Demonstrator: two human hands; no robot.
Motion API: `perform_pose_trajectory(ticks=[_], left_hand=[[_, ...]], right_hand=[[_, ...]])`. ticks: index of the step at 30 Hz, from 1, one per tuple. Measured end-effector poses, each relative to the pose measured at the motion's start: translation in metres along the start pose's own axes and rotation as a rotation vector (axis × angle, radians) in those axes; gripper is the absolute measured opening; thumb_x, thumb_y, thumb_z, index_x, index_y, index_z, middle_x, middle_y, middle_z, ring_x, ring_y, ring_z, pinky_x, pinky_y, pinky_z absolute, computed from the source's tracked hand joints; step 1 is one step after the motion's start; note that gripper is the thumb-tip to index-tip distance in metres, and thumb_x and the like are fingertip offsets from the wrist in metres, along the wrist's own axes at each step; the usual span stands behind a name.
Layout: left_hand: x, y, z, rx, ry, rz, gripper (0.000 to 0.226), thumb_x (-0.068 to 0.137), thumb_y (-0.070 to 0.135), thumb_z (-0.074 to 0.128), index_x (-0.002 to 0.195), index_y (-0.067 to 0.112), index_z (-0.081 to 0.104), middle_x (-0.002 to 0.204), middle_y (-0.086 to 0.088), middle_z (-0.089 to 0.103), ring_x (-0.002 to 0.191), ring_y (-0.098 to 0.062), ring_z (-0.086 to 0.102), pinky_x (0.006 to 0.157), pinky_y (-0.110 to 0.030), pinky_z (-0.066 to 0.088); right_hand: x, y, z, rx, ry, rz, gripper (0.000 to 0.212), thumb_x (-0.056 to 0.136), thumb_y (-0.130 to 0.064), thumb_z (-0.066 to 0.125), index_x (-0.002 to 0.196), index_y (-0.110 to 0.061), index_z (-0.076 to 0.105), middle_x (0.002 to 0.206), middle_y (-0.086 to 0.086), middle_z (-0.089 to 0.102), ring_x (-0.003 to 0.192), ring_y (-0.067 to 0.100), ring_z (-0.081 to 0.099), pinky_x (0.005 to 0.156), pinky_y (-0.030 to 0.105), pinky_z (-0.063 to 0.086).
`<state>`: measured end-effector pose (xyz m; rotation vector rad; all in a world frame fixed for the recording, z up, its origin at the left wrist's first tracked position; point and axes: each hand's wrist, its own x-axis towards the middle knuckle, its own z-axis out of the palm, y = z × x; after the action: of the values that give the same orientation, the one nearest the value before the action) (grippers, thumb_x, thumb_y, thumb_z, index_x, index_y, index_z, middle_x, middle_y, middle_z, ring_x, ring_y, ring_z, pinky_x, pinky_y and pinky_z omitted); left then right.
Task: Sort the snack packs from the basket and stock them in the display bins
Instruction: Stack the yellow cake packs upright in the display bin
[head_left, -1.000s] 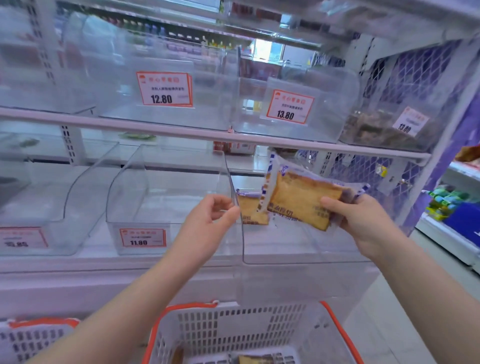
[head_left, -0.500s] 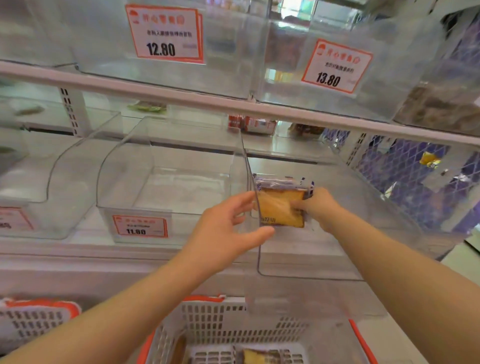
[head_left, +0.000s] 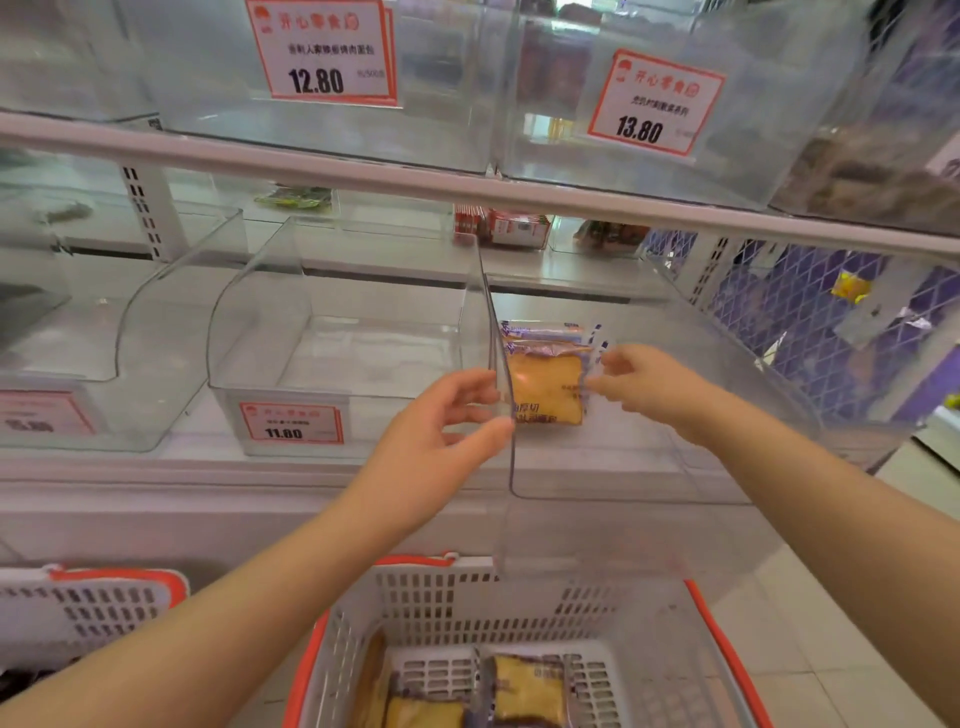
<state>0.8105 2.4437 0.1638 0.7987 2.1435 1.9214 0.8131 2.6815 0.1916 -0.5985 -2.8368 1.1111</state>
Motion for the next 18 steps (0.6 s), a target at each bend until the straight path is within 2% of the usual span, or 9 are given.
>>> perform_pose_trajectory(ticks=[3, 5, 6, 8, 10, 13, 15, 16, 18], left_hand=[[-0.020, -0.018, -0.001, -0.034, 0.063, -0.071, 0.023, 0.088, 0.011, 0.058, 0.098, 0.032, 0.056, 0.093, 0.007, 0.062, 0.077, -0.004, 0.060, 0.069, -0.018, 0.050], [-0.032, -0.039, 0.001, -0.002, 0.042, -0.153, 0.020, 0.089, 0.009, 0.056, 0.093, 0.029, 0.058, 0.088, 0.001, 0.060, 0.068, -0.003, 0.061, 0.057, -0.016, 0.049], [-0.039, -0.053, 0.003, 0.041, 0.016, -0.192, 0.019, 0.089, 0.009, 0.056, 0.091, 0.028, 0.058, 0.087, 0.000, 0.060, 0.068, -0.006, 0.062, 0.056, -0.018, 0.050], [-0.053, -0.087, 0.011, 0.241, -0.092, -0.243, 0.013, 0.090, 0.011, 0.056, 0.094, 0.022, 0.061, 0.084, 0.001, 0.061, 0.072, -0.013, 0.064, 0.066, -0.023, 0.050], [-0.069, -0.123, 0.019, 0.474, -0.240, -0.282, 0.017, 0.089, 0.013, 0.055, 0.104, 0.013, 0.062, 0.085, 0.003, 0.061, 0.074, -0.011, 0.059, 0.069, -0.018, 0.044], [-0.095, -0.173, 0.028, 0.700, -0.480, -0.394, 0.028, 0.090, 0.016, 0.049, 0.116, 0.010, 0.057, 0.105, -0.005, 0.064, 0.097, -0.020, 0.060, 0.079, -0.023, 0.041], [-0.112, -0.204, 0.033, 0.839, -0.607, -0.490, 0.031, 0.091, 0.020, 0.046, 0.119, 0.010, 0.053, 0.115, -0.010, 0.062, 0.106, -0.026, 0.057, 0.083, -0.029, 0.043], [-0.120, -0.217, 0.035, 0.886, -0.645, -0.543, 0.033, 0.091, 0.022, 0.045, 0.121, 0.010, 0.051, 0.119, -0.012, 0.060, 0.109, -0.027, 0.056, 0.085, -0.031, 0.044], [-0.140, -0.245, 0.042, 0.931, -0.685, -0.682, 0.036, 0.093, 0.025, 0.045, 0.126, 0.009, 0.048, 0.125, -0.013, 0.056, 0.113, -0.029, 0.054, 0.088, -0.034, 0.045]], right_hand=[[-0.064, -0.007, -0.010, 0.172, 0.032, -0.233, 0.010, 0.089, -0.014, 0.059, 0.096, -0.012, 0.063, 0.073, -0.004, 0.067, 0.056, 0.004, 0.054, 0.051, 0.015, 0.044], [-0.101, -0.003, -0.010, 0.257, -0.027, -0.348, 0.010, 0.088, -0.010, 0.057, 0.091, -0.015, 0.065, 0.064, -0.004, 0.066, 0.048, 0.002, 0.048, 0.046, 0.012, 0.039], [-0.117, 0.000, -0.006, 0.272, -0.081, -0.381, 0.012, 0.088, -0.008, 0.057, 0.089, -0.016, 0.065, 0.063, -0.005, 0.065, 0.047, 0.001, 0.047, 0.047, 0.011, 0.039], [-0.139, 0.014, 0.013, 0.234, -0.207, -0.385, 0.015, 0.088, -0.005, 0.057, 0.087, -0.018, 0.065, 0.061, -0.006, 0.064, 0.048, -0.001, 0.048, 0.049, 0.010, 0.040], [-0.146, 0.035, 0.043, 0.148, -0.317, -0.334, 0.015, 0.089, -0.006, 0.058, 0.087, -0.020, 0.063, 0.062, -0.009, 0.063, 0.053, -0.004, 0.053, 0.054, 0.010, 0.041], [-0.139, 0.078, 0.099, 0.025, -0.423, -0.221, 0.009, 0.090, -0.009, 0.058, 0.094, -0.013, 0.065, 0.074, -0.007, 0.061, 0.063, -0.003, 0.055, 0.065, 0.016, 0.046], [-0.135, 0.108, 0.134, -0.039, -0.487, -0.132, 0.013, 0.091, -0.012, 0.057, 0.100, -0.006, 0.065, 0.082, 0.001, 0.062, 0.071, 0.009, 0.058, 0.073, 0.024, 0.048], [-0.133, 0.120, 0.149, -0.058, -0.507, -0.094, 0.015, 0.091, -0.014, 0.057, 0.101, -0.006, 0.064, 0.085, 0.002, 0.062, 0.076, 0.013, 0.058, 0.076, 0.028, 0.048], [-0.133, 0.144, 0.176, -0.096, -0.540, -0.024, 0.016, 0.092, -0.019, 0.056, 0.100, -0.008, 0.065, 0.090, 0.005, 0.065, 0.079, 0.014, 0.057, 0.076, 0.027, 0.045]])
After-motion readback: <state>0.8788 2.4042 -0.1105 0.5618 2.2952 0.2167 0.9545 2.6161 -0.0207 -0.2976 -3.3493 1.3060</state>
